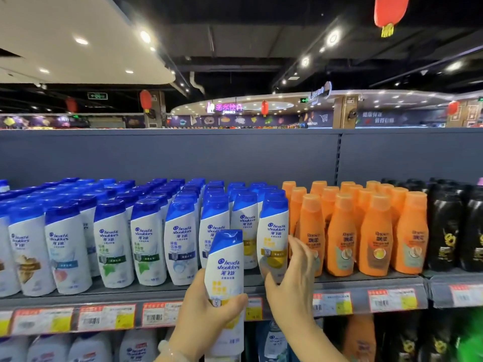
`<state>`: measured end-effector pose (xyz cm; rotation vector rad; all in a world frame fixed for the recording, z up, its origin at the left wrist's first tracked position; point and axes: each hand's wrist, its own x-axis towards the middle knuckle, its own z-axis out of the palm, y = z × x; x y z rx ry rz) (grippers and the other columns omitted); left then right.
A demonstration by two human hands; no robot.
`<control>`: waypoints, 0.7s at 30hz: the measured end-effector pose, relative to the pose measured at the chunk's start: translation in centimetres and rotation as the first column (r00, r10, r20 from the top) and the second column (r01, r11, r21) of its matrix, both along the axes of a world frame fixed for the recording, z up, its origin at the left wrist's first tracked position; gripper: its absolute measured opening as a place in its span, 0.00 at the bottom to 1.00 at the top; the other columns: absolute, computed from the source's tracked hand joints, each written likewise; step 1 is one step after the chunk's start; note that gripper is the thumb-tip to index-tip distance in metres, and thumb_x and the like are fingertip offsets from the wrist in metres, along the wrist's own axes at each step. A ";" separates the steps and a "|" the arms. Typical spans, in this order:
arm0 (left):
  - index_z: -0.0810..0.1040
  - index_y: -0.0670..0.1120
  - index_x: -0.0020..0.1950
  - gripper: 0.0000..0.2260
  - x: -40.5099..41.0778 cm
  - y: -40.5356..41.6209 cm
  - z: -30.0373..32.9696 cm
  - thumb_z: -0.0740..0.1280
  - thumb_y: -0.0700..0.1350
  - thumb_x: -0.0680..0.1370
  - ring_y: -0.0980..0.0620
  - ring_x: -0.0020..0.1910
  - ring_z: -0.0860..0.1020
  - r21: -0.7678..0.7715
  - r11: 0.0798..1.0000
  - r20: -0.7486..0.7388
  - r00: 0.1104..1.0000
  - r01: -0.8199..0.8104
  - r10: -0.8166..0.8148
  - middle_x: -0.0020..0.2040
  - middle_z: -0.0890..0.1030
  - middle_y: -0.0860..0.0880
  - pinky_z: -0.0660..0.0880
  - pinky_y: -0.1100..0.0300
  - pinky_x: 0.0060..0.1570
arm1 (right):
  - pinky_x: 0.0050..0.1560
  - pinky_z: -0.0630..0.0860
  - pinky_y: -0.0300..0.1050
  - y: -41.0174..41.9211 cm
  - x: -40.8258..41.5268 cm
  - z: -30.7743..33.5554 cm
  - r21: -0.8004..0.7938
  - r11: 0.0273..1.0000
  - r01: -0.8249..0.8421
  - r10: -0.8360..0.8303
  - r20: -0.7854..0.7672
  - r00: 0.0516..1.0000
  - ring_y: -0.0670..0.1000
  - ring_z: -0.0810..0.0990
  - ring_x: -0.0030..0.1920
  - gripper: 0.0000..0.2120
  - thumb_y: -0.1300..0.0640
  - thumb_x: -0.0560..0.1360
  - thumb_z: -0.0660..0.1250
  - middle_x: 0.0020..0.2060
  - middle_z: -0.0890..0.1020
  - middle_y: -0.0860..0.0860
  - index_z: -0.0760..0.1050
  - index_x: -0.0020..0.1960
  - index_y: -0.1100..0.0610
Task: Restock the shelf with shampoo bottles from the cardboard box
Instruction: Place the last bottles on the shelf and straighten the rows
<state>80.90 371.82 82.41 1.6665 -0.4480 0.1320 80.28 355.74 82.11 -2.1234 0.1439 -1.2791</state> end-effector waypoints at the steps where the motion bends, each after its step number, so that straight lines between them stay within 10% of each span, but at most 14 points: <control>1: 0.74 0.49 0.48 0.17 0.1 0.0 0.1 0.77 0.41 0.65 0.58 0.33 0.79 0.001 1.000 0.009 1.000 -0.001 0.001 0.38 0.81 0.47 0.75 0.64 0.33 | 0.56 0.76 0.49 0.0 -0.3 -0.3 -0.136 0.989 0.062 -0.061 0.016 0.998 0.56 0.75 0.57 0.37 0.66 0.59 0.78 0.58 0.70 0.54 0.67 0.64 0.56; 8: 0.74 0.51 0.49 0.18 1.0 0.0 -0.3 0.77 0.41 0.65 0.57 0.32 0.79 -0.013 1.000 0.009 1.000 -0.001 0.002 0.39 0.81 0.45 0.75 0.62 0.30 | 0.32 0.79 0.50 0.4 -1.8 -0.8 -0.527 0.843 0.113 -0.308 -0.300 0.903 0.58 0.81 0.36 0.32 0.41 0.55 0.78 0.46 0.80 0.60 0.79 0.58 0.47; 11: 0.74 0.51 0.49 0.18 1.4 -0.1 -0.5 0.77 0.41 0.65 0.57 0.33 0.80 -0.026 1.000 0.001 1.000 -0.005 0.005 0.39 0.82 0.47 0.75 0.64 0.30 | 0.50 0.77 0.60 0.9 -1.9 -0.7 -0.539 0.841 0.052 -0.325 -0.426 0.844 0.65 0.79 0.48 0.33 0.33 0.64 0.66 0.61 0.72 0.65 0.69 0.67 0.41; 15: 0.74 0.51 0.48 0.18 1.9 -0.2 -0.4 0.77 0.40 0.64 0.60 0.35 0.81 -0.040 0.999 0.026 0.999 -0.030 0.031 0.38 0.83 0.54 0.76 0.68 0.30 | 0.72 0.46 0.62 0.8 -1.3 -1.8 -0.472 0.881 -0.032 -0.302 -0.614 0.730 0.64 0.57 0.71 0.34 0.29 0.71 0.44 0.74 0.39 0.61 0.43 0.74 0.37; 18: 0.74 0.50 0.47 0.17 2.2 -0.4 -0.1 0.77 0.39 0.64 0.59 0.35 0.81 -0.054 0.998 0.043 0.999 -0.028 0.030 0.38 0.83 0.53 0.76 0.67 0.30 | 0.73 0.40 0.60 0.8 -1.2 -2.1 -0.450 0.892 -0.051 -0.274 -0.627 0.729 0.59 0.48 0.74 0.31 0.33 0.74 0.49 0.72 0.32 0.58 0.45 0.74 0.38; 21: 0.74 0.50 0.48 0.18 2.4 -0.5 0.2 0.77 0.39 0.64 0.59 0.36 0.81 -0.070 0.997 0.057 0.998 -0.014 0.018 0.39 0.83 0.52 0.76 0.67 0.31 | 0.73 0.52 0.59 1.0 -1.4 -1.6 -0.358 0.934 0.006 -0.189 -0.479 0.857 0.61 0.54 0.73 0.26 0.38 0.73 0.59 0.74 0.46 0.58 0.63 0.69 0.42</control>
